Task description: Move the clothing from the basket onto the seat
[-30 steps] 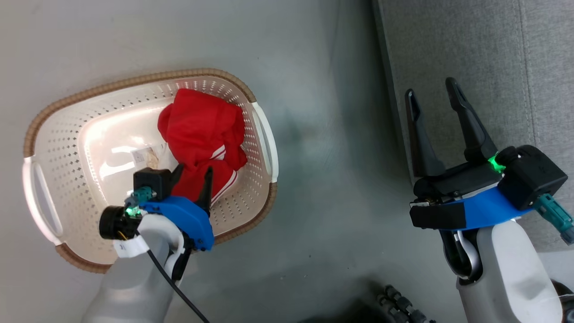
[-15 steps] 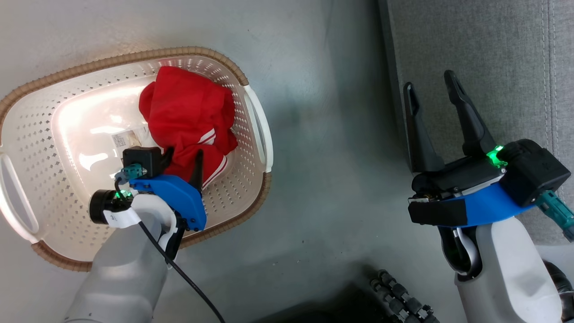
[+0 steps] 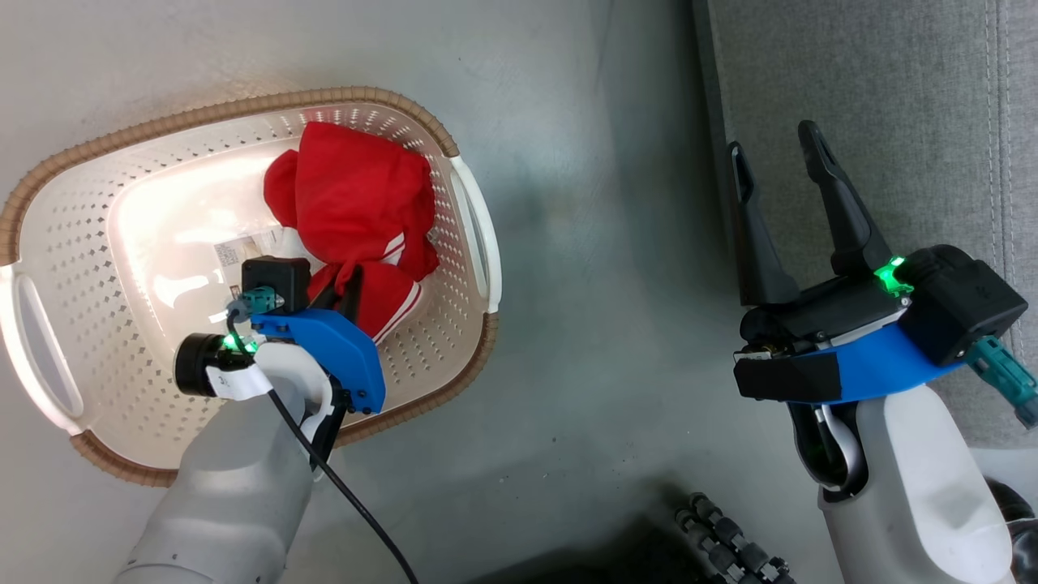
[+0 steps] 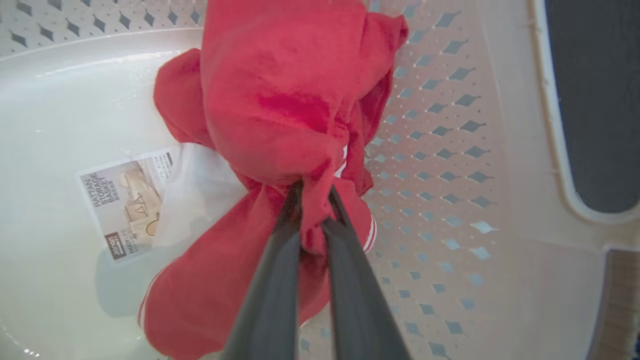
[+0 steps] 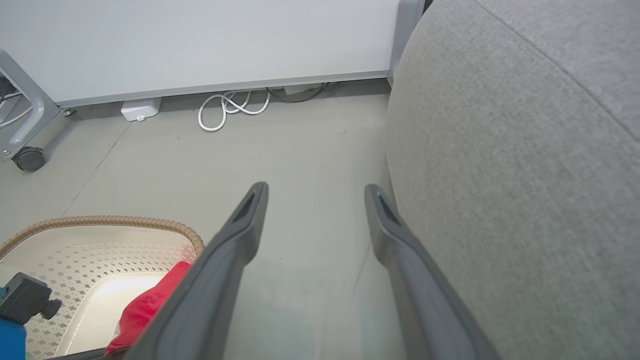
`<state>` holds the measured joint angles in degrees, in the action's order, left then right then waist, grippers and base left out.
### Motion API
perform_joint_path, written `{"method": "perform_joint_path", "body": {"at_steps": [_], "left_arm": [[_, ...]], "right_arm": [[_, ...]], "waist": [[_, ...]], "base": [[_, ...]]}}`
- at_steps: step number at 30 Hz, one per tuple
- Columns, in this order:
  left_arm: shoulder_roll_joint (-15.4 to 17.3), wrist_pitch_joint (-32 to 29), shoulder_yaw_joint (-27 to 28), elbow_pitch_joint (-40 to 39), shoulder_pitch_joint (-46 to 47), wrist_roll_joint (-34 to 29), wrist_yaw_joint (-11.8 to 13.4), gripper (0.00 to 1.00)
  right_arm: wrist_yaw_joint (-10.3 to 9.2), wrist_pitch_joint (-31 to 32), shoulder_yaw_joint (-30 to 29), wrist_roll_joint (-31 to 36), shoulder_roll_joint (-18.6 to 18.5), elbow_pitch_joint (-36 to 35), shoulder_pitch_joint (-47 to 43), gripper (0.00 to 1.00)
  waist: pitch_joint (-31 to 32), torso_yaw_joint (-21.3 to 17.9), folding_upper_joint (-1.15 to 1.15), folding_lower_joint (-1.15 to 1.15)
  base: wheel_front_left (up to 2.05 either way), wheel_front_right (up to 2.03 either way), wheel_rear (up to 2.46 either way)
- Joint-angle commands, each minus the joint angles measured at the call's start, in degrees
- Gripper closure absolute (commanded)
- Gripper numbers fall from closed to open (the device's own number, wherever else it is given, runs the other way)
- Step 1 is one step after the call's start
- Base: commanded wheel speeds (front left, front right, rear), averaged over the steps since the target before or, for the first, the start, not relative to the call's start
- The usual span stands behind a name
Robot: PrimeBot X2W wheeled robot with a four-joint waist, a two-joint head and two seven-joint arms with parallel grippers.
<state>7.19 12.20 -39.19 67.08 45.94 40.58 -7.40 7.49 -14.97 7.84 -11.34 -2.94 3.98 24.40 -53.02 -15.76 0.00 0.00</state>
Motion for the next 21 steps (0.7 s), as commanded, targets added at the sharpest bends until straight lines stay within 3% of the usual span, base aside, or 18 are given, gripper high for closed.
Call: {"method": "perform_joint_path", "body": {"at_steps": [1,10,21], "left_arm": [[0.4,0.4,0.0,-0.2,0.7,0.1,-0.1,1.00],[-0.2,1.4,-2.8,0.1,0.0,1.5,-0.1,1.00],[-0.8,2.5,-5.3,-2.2,-5.3,5.7,-0.1,1.00]], "right_arm": [[0.01,-0.3,0.0,-0.5,0.1,0.1,0.6,0.00],[0.01,-0.3,0.4,-1.1,0.1,1.1,0.7,0.00],[0.01,-0.3,0.6,-1.5,0.1,3.4,-1.5,0.00]], "waist": [[0.1,0.0,0.00,0.00],[3.0,0.7,0.00,0.00],[15.0,2.9,0.00,0.00]], "base": [[0.00,0.00,0.00],[0.00,0.00,0.00],[0.00,0.00,0.00]]}}
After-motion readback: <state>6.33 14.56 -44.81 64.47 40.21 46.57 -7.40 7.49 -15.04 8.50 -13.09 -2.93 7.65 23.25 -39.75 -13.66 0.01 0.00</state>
